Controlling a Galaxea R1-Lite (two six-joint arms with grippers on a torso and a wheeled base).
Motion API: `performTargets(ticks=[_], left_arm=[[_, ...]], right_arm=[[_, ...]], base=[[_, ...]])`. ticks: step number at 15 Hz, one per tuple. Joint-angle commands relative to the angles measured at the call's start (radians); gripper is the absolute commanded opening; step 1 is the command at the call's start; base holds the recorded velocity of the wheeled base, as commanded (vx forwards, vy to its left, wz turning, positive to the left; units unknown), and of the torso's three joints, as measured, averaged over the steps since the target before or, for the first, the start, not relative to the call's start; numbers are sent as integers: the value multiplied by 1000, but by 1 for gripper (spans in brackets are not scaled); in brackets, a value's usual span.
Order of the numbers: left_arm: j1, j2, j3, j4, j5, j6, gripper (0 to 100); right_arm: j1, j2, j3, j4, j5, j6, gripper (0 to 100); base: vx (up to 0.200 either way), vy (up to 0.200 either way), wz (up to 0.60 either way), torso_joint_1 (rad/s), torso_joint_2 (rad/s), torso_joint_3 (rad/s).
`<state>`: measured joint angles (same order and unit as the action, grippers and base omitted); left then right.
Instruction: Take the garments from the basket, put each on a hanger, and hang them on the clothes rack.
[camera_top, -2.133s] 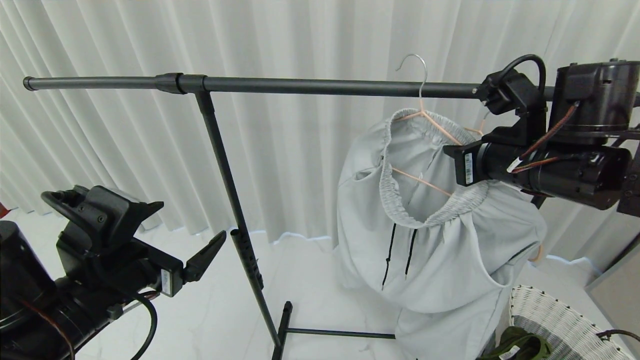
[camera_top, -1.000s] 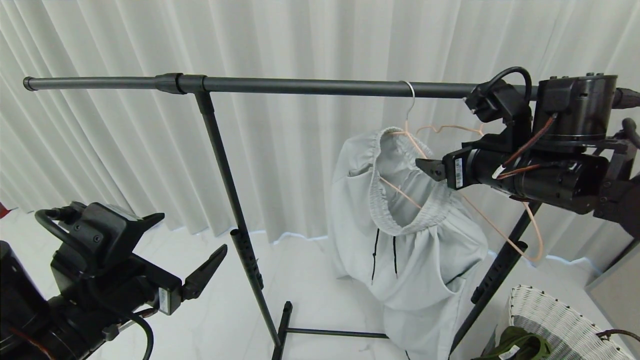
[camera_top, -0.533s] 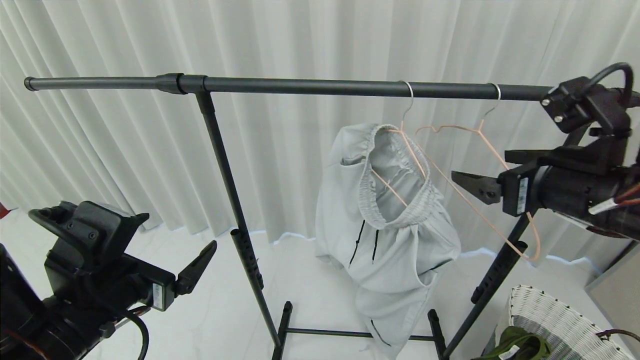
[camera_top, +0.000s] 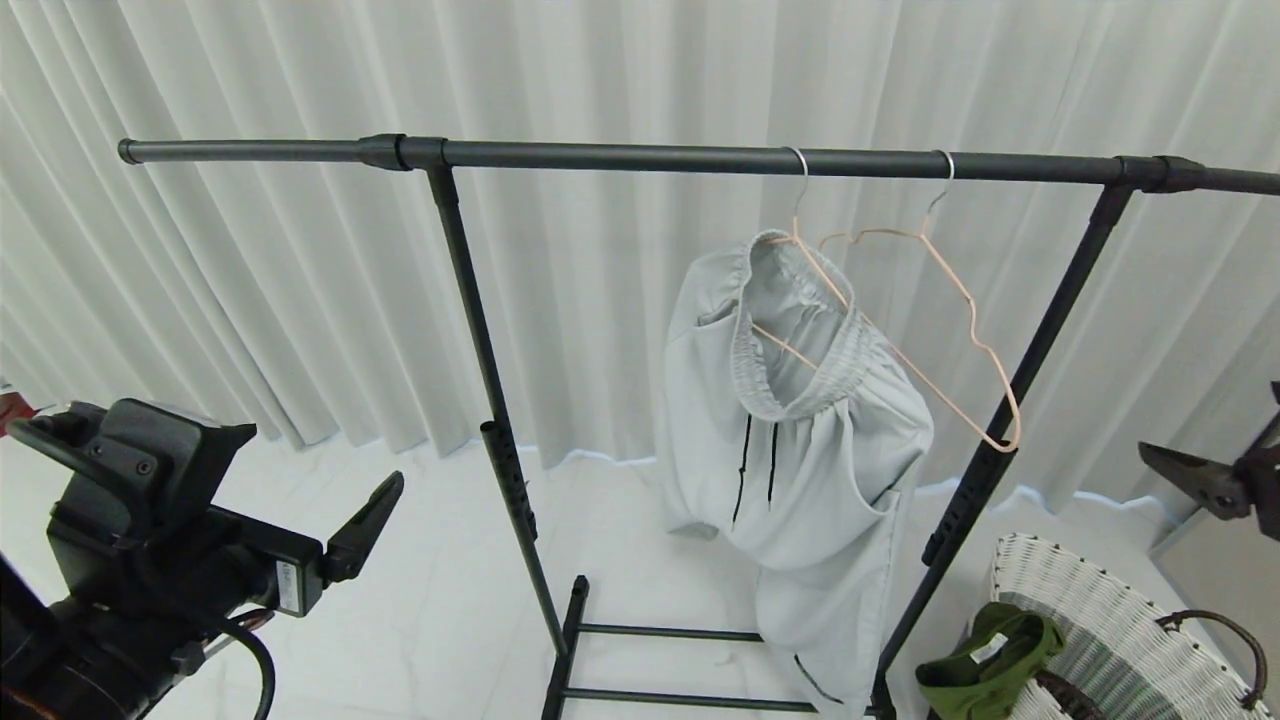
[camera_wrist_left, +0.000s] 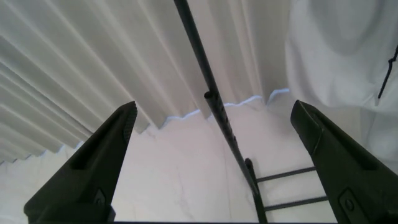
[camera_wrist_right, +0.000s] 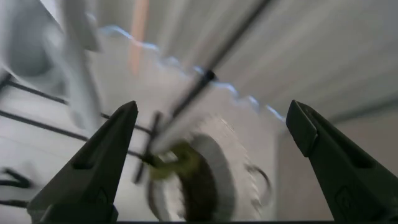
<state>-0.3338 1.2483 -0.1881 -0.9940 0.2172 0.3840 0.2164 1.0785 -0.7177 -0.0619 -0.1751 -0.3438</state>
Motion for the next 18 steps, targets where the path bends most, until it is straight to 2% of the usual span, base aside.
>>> performTargets(ticks=[1,4,7,11,16,18], left_arm=[[15,-17,4,0,1,-1,100],[29,-21,38,0,1,-11,100],[30,-13,39,0,-1,-13,100],[76,-7,41,0,-1,-13,100],[95,-7,55,0,-1,-22,100],[95,-9,107,0,-2,-22,100]], right_arm=[[-97,-60,61,-10,2,-35,100],[-106,-72,121,-67,-3,-49,100],[-106,-68,135,-102,-4,-67,100],[-106,-65,147,-102,-6,-92,100],[-106,-74,172,-105,-6,-99,100],[-106,-80,188,-105,-6,-101,100]], base=[[-200,0,0,2,2,2],[-200,0,0,4,4,4],[0,0,0,0,0,0],[0,0,0,-12,31,20],[0,0,0,-189,432,244],[0,0,0,-210,498,273]])
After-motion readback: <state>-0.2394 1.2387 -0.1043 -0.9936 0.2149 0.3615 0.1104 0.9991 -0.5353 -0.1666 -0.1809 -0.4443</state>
